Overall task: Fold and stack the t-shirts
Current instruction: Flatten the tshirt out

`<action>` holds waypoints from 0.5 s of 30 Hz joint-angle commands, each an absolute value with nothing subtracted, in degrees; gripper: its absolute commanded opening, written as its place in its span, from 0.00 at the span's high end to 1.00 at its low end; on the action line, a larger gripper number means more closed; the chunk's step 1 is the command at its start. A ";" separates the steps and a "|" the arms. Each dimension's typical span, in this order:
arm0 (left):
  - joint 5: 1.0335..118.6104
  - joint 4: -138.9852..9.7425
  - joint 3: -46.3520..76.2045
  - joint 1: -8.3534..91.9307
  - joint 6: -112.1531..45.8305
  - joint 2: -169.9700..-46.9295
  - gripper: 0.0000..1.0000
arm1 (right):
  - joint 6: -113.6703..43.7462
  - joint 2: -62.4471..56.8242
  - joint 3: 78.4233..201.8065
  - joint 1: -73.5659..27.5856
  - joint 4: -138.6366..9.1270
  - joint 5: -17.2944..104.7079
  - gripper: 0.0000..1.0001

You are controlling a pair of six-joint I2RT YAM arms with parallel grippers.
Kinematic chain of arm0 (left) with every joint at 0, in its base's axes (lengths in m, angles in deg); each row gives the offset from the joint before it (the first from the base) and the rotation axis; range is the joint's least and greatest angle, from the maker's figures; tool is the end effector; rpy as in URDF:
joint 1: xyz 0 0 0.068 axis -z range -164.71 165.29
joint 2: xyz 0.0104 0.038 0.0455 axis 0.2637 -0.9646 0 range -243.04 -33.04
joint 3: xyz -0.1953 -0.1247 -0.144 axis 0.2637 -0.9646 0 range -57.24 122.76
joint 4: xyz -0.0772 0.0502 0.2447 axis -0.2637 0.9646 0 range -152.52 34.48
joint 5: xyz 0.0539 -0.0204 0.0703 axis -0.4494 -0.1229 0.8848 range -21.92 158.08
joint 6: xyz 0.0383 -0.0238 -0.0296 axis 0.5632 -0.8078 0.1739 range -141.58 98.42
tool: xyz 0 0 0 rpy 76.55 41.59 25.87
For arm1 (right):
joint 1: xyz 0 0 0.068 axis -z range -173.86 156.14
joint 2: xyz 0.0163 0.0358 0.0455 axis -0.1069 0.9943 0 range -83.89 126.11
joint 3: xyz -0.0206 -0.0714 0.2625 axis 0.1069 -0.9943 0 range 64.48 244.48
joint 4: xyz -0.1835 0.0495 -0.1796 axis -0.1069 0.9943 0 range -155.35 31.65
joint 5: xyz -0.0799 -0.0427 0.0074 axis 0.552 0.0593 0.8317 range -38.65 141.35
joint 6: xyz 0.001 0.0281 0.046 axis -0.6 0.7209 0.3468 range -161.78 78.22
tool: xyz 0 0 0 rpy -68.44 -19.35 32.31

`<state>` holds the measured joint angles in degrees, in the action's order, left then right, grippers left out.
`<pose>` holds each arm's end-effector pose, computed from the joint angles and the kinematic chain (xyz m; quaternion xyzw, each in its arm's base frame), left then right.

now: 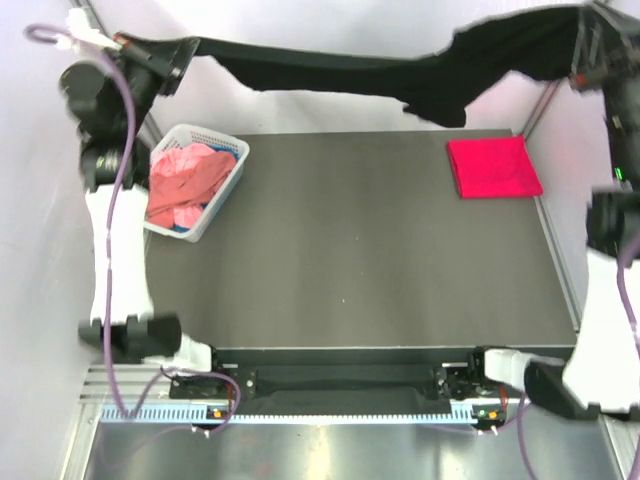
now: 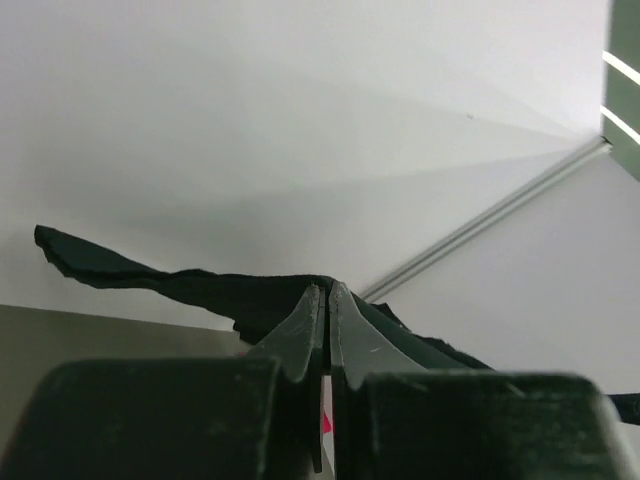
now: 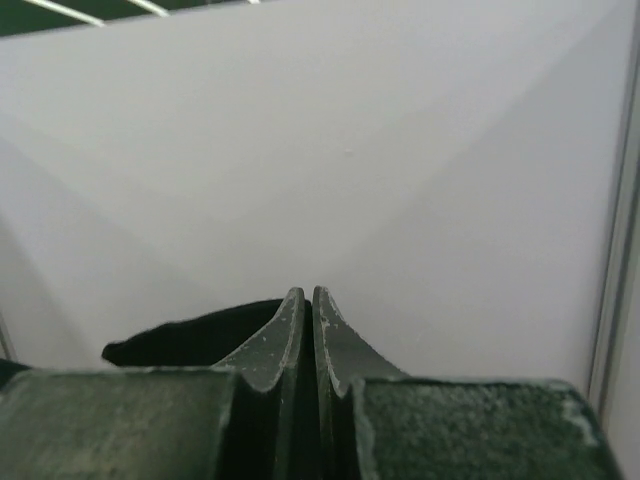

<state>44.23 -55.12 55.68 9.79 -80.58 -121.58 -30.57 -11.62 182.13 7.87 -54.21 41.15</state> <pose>0.3135 0.0158 0.5644 -0.1701 0.5809 -0.4637 0.6469 0.1593 0.0015 0.6429 -0.0256 0.4717 0.1142 0.8740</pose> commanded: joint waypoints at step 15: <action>50.32 -39.85 50.07 9.40 -72.56 -91.41 1.00 | -38.08 -40.74 175.74 8.42 -38.90 49.24 1.00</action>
